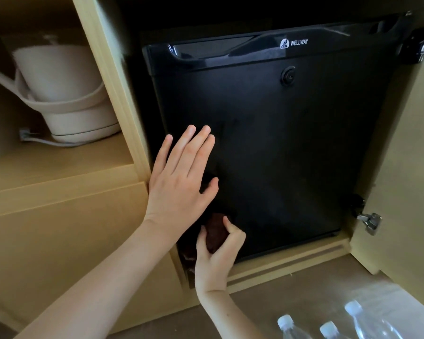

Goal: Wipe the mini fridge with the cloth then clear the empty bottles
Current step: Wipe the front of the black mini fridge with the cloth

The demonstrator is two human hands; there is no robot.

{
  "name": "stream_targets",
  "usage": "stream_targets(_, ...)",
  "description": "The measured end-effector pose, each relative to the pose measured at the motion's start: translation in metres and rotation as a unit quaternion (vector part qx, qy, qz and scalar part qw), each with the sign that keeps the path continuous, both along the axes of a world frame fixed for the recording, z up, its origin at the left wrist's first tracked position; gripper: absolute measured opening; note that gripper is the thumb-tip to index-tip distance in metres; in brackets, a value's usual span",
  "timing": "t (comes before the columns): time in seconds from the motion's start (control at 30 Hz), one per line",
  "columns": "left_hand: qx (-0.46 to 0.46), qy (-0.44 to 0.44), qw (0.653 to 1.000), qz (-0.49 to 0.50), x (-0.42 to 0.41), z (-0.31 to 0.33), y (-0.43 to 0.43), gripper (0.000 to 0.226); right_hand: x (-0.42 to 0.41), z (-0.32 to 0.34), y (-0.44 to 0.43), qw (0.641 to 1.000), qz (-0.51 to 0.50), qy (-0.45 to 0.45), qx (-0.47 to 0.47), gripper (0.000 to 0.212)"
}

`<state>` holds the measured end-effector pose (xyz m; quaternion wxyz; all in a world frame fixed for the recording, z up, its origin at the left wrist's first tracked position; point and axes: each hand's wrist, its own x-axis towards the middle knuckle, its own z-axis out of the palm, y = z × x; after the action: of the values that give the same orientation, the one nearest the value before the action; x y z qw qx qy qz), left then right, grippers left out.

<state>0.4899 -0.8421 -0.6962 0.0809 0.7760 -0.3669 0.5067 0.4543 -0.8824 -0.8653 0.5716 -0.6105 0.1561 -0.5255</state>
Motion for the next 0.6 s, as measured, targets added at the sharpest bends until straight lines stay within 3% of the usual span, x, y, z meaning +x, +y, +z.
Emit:
stream_targets(0.17,0.005,-0.003,1.000,0.007,-0.001,0.000,0.000,0.071,-0.017,-0.027,-0.007,0.996,0.002,0.052,0.078,0.055)
stream_targets(0.4,0.012,-0.009,1.000,0.012,-0.001,0.001,0.000,0.068,-0.002,0.039,-0.053,0.999,-0.018,-0.047,0.015,0.041)
stream_targets(0.6,0.015,-0.010,1.000,0.018,-0.001,0.002,0.000,0.068,-0.021,-0.007,-0.062,0.997,-0.050,0.044,0.028,0.044)
